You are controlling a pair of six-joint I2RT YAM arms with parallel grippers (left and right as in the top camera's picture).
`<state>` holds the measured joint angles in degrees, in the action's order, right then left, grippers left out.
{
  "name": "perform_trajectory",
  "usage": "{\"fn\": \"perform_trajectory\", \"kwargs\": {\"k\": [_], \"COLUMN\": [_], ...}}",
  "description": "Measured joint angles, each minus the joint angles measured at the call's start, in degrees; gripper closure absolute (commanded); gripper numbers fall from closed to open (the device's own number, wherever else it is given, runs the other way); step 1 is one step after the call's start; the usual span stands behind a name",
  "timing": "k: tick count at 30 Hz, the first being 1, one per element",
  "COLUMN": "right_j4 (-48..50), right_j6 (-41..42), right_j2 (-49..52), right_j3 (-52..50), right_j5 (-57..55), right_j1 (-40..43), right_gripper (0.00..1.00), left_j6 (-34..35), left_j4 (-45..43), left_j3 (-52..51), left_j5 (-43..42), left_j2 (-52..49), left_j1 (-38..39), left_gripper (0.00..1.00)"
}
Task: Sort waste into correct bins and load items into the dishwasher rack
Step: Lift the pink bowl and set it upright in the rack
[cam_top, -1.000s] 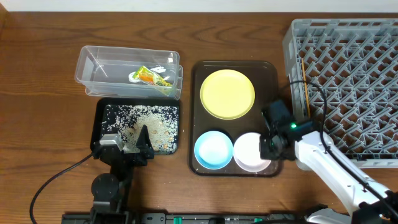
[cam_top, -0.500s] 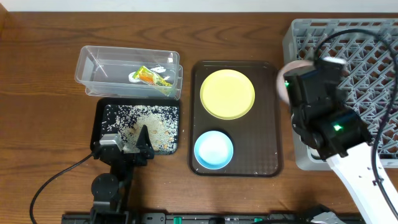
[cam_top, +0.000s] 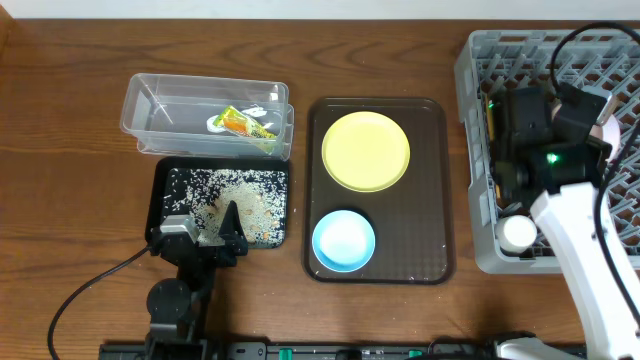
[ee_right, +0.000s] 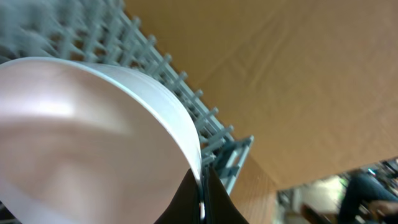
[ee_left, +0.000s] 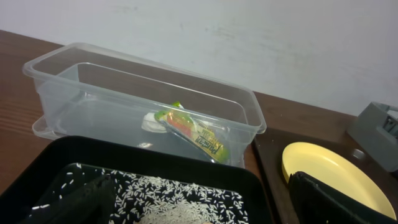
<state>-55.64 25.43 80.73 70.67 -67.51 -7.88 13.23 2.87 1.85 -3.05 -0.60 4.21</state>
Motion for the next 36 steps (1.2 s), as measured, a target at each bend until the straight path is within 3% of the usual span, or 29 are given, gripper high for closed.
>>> {"fn": "perform_trajectory", "kwargs": {"k": [8,18,24,30,36], "right_j4": [0.2,-3.0,-6.0,-10.4,-11.3], "right_j6": [0.0,0.0,1.2,4.6,6.8], "right_j2": [10.3,14.6,14.8,15.0,13.9], "right_j3": [-0.1,-0.1,-0.1,-0.1,-0.3], "right_j5": [6.6,7.0,7.1,9.0,11.6], "right_j1": [5.4,-1.3,-3.6,-5.8,-10.2], "right_gripper": [0.99,0.99,0.94,0.81,0.56], "left_j6": [0.0,0.0,0.0,0.0,0.0], "left_j4": [0.0,0.0,0.0,0.0,0.0], "left_j3": [0.0,0.0,0.0,0.0,0.0], "left_j5": [0.0,0.0,0.0,0.0,0.0], "left_j2": [0.0,0.0,0.0,0.0,0.0], "left_j1": [0.0,0.0,0.0,0.0,0.0], "left_gripper": [0.09,0.09,0.09,0.09,0.09]}}
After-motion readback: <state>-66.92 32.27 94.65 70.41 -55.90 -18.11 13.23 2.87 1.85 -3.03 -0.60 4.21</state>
